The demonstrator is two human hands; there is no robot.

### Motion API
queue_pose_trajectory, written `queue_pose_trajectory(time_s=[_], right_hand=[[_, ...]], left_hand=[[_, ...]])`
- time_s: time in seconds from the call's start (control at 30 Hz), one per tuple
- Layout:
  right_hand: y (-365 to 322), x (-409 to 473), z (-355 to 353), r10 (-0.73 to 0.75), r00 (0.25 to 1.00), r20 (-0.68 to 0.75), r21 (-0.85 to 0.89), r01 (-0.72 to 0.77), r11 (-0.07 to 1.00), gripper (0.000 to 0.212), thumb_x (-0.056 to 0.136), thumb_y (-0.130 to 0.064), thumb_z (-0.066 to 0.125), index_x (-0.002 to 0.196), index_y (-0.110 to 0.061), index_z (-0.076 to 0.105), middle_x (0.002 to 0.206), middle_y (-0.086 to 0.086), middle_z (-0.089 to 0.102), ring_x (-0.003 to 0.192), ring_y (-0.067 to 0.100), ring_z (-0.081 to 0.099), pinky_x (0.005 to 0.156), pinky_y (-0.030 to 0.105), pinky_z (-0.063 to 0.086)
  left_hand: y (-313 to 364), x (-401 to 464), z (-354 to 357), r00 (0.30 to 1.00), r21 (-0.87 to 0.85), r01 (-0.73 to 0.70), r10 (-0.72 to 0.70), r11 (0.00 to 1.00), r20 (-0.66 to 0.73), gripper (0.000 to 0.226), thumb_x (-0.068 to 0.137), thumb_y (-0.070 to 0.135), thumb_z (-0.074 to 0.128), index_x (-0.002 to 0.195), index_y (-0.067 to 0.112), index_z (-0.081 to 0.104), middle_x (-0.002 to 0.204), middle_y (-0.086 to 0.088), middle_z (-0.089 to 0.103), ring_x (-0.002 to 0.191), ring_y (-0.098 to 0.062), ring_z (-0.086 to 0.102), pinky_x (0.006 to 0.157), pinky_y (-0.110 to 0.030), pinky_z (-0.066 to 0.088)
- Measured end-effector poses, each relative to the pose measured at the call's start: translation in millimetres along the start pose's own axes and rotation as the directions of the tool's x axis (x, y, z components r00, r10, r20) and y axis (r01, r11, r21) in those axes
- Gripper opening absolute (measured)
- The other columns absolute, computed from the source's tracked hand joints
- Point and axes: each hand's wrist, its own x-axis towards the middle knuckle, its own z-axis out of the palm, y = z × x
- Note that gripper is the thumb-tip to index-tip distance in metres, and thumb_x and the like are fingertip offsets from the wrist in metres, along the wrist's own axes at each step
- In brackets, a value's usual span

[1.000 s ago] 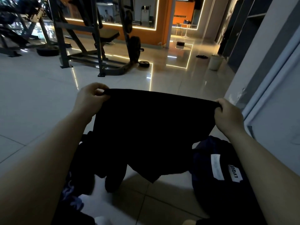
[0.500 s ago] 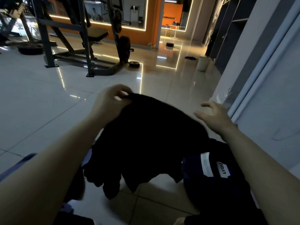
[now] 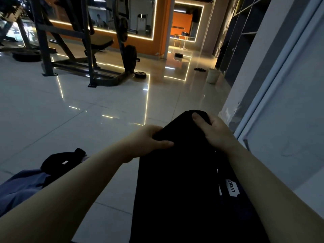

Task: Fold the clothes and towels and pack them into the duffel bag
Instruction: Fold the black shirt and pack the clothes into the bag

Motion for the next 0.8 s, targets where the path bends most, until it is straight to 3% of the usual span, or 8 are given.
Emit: queue_pose_trajectory(time_s=[0.07,0.17,0.33,0.47,0.5,0.6,0.7,0.8], right_hand=[[1,1,-7,-0.003,0.999,-0.045,-0.056,0.001,0.998,0.031,0.094,-0.037,0.054,0.111,-0.013,0.064,0.098,-0.003,0.068,0.086,0.006,0.064,0.069,0.012,0.049],[5,-2,-13,0.003,0.998,-0.067,-0.072,-0.007,0.997,0.029,0.094,-0.032,0.055,0.107,-0.009,0.066,0.097,0.004,0.069,0.085,0.011,0.063,0.075,0.022,0.048],[4,-5,-8,0.036,0.999,-0.011,-0.036,-0.036,0.999,0.015,0.094,-0.028,0.057,0.095,-0.016,0.066,0.081,-0.006,0.067,0.068,0.001,0.063,0.063,0.015,0.048],[-4,-7,-7,0.088,0.995,0.035,0.075,-0.090,0.993,0.032,0.091,-0.030,0.060,0.112,-0.007,0.066,0.094,0.006,0.071,0.082,0.017,0.066,0.071,0.025,0.051],[-7,-9,-7,0.072,0.994,0.079,0.086,-0.078,0.993,0.031,0.090,-0.031,0.060,0.111,-0.010,0.067,0.095,0.006,0.072,0.082,0.017,0.067,0.071,0.024,0.052],[-19,-15,6,-0.015,0.977,0.211,0.023,0.010,1.000,0.021,0.090,-0.033,0.058,0.102,-0.019,0.069,0.094,0.003,0.072,0.084,0.014,0.069,0.072,0.024,0.055],[-20,-13,24,-0.055,0.976,0.211,-0.086,0.075,0.993,0.022,0.089,-0.035,0.062,0.096,-0.016,0.071,0.089,0.006,0.072,0.083,0.018,0.070,0.075,0.032,0.056],[-12,-8,36,-0.013,0.982,0.191,-0.141,0.040,0.989,0.017,0.086,-0.037,0.068,0.080,-0.020,0.068,0.072,-0.003,0.068,0.068,0.009,0.067,0.062,0.027,0.053]], left_hand=[[-9,0,-9,1.000,0.018,0.000,0.001,1.000,-0.025,0.040,0.070,0.034,0.067,0.103,0.011,0.067,0.088,-0.009,0.069,0.080,-0.019,0.065,0.075,-0.028,0.052],[-22,0,-22,0.994,0.045,-0.039,0.043,0.998,-0.097,0.033,0.068,0.043,0.066,0.086,0.015,0.067,0.066,0.005,0.066,0.065,-0.005,0.061,0.059,-0.015,0.045],[-24,-5,-34,0.977,0.033,-0.074,0.080,0.997,-0.197,0.011,0.073,0.037,0.063,0.074,0.036,0.073,0.072,0.001,0.068,0.066,-0.012,0.062,0.060,-0.022,0.047],[-9,-8,-32,0.942,0.418,-0.062,0.191,0.906,-0.275,0.012,0.091,0.029,0.059,0.089,0.041,0.060,0.088,0.006,0.064,0.076,-0.011,0.061,0.070,-0.031,0.046],[-2,-9,-26,0.941,0.443,-0.085,0.218,0.893,-0.258,0.014,0.090,0.034,0.058,0.099,0.043,0.054,0.099,0.005,0.061,0.087,-0.012,0.061,0.076,-0.032,0.048],[18,-12,-1,0.941,0.287,-0.184,0.253,0.940,-0.224,0.045,0.079,0.047,0.059,0.120,0.044,0.043,0.117,0.004,0.052,0.108,-0.011,0.055,0.090,-0.031,0.050],[14,-4,9,0.894,0.521,-0.192,0.367,0.832,-0.256,0.035,0.091,0.026,0.061,0.125,0.028,0.053,0.105,0.005,0.060,0.100,-0.016,0.060,0.087,-0.034,0.051],[6,2,6,0.864,0.665,-0.097,0.394,0.741,-0.313,0.028,0.090,0.020,0.062,0.118,0.021,0.060,0.101,-0.005,0.067,0.092,-0.026,0.063,0.080,-0.043,0.052]])
